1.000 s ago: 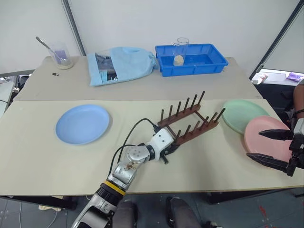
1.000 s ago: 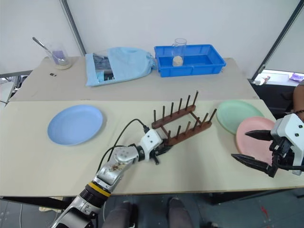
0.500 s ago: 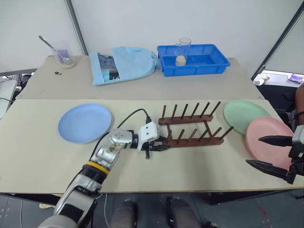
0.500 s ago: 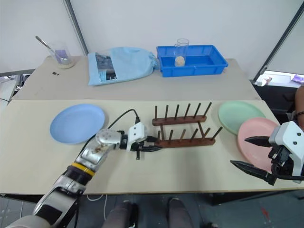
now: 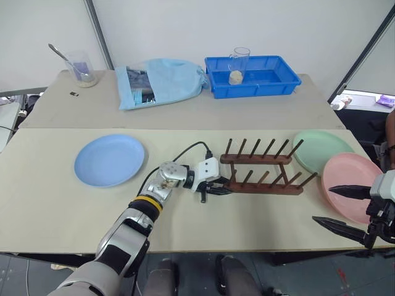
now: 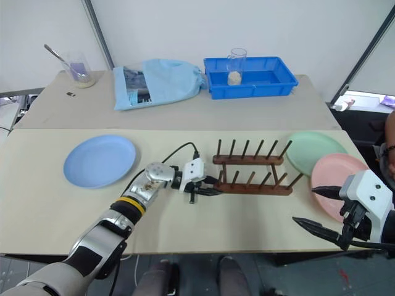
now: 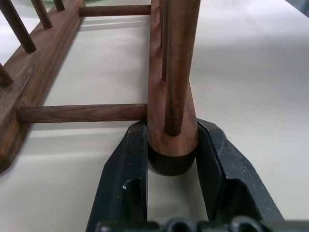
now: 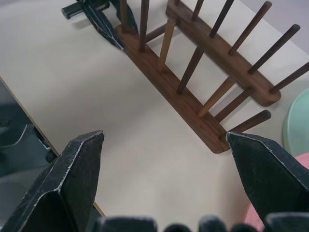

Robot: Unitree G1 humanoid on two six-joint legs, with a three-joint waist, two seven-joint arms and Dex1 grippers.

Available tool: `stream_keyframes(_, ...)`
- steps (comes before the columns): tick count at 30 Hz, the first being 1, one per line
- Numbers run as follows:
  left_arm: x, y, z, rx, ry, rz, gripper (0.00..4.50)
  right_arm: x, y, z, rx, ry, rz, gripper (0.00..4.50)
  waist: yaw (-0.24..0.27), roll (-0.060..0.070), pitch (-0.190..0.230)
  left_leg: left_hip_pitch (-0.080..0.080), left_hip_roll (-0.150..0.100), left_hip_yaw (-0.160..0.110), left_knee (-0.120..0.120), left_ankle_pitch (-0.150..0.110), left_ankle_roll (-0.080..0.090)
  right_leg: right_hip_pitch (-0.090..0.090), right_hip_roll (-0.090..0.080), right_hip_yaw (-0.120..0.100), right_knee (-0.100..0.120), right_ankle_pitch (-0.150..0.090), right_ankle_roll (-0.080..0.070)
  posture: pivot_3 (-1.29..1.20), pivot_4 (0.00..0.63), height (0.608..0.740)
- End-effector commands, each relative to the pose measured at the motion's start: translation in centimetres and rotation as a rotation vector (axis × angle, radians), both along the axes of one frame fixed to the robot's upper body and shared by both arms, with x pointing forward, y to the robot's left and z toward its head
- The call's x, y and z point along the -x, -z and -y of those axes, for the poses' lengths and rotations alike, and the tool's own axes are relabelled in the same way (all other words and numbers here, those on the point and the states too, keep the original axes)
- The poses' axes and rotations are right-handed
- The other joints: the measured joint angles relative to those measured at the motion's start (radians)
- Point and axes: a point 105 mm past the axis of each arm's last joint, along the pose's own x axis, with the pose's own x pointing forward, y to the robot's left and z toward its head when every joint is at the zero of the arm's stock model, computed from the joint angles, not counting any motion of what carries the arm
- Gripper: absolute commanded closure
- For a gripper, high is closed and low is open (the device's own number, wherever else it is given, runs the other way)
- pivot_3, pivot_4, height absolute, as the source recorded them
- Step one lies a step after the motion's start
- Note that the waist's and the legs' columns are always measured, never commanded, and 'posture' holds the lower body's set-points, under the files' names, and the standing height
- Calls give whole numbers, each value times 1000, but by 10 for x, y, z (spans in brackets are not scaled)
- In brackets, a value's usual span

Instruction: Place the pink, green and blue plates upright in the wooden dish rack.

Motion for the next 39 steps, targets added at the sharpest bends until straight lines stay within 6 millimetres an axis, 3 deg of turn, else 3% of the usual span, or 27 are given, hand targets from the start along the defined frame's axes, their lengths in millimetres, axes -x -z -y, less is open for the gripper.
stream_keyframes(1, -2, -18, 3, 42, 21, 43, 1408, -1, -6, -1, 4, -3, 34, 0, 0, 0, 0, 0, 0, 0, 0, 0, 0, 0, 0, 0, 0, 0, 0, 0, 150, 720)
stream_keyframes(3, 3, -20, -2, 48, 37, 47, 484, -5, -3, -1, 19, -2, 42, 0, -2, 0, 0, 0, 0, 0, 0, 0, 0, 0, 0, 0, 1, 0, 0, 0, 150, 720)
stream_keyframes(9, 4, -44, -32, 70, -37, 90, 484, -18, 7, -2, 77, 9, 42, 0, -16, 0, 0, 1, 1, 0, 0, 0, 0, 0, 1, 0, 3, 0, -1, 0, 150, 720)
stream_keyframes(11, 14, -54, -45, 62, -24, 104, 484, -22, 12, -4, 107, -9, 40, 0, -18, 0, 0, 2, 1, 0, 0, 0, 0, 0, 1, 0, 4, 0, -1, 0, 150, 720)
stream_keyframes(12, 22, -56, -50, 50, -10, 100, 1019, -24, 14, -5, 114, -20, 35, 546, -19, 1, 0, 2, 1, 0, 0, 0, 0, -1, 1, 0, 4, 0, -1, 0, 150, 720)
stream_keyframes(14, 35, -56, -56, 21, 26, 73, 1611, -25, 17, -7, 121, -38, 20, 1088, -17, 1, 0, 3, 1, 0, 0, 0, 0, 0, 1, 0, 4, -1, -1, 0, 150, 720)
stream_keyframes(16, 54, -49, -58, -27, 75, 40, 2589, -30, 24, -6, 154, -48, 3, 1886, -16, 1, 0, 4, 1, 0, 0, 0, 0, 0, 0, 0, 4, -1, -1, 0, 150, 720)
stream_keyframes(20, 65, -34, -37, -26, 69, 73, 4468, -47, 41, -3, 245, -69, 8, 3236, -9, 1, 0, 5, 1, 1, 0, 0, 0, 2, -1, 0, 3, -1, -1, 0, 150, 720)
stream_keyframes(24, 59, -15, -16, -47, 0, 125, 4500, -63, 58, -6, 293, -91, 9, 4479, -6, 0, 0, 3, 1, 1, 3, 0, 0, 1, -1, 0, 4, -1, -1, 0, 150, 720)
stream_keyframes(28, 43, -6, -1, -47, -113, 156, 4500, -79, 70, -6, 324, -87, 26, 4479, -10, 0, 0, 4, 1, 0, 3, 0, 0, 1, 0, 0, 5, -1, -1, 0, 150, 720)
stream_keyframes(39, -3, -8, 16, -31, -319, 247, 4500, -118, 79, -8, 353, -71, 110, 4479, -15, 0, 0, 4, 0, 0, 4, 1, 1, 1, 1, 1, 6, 0, 0, 0, 150, 720)
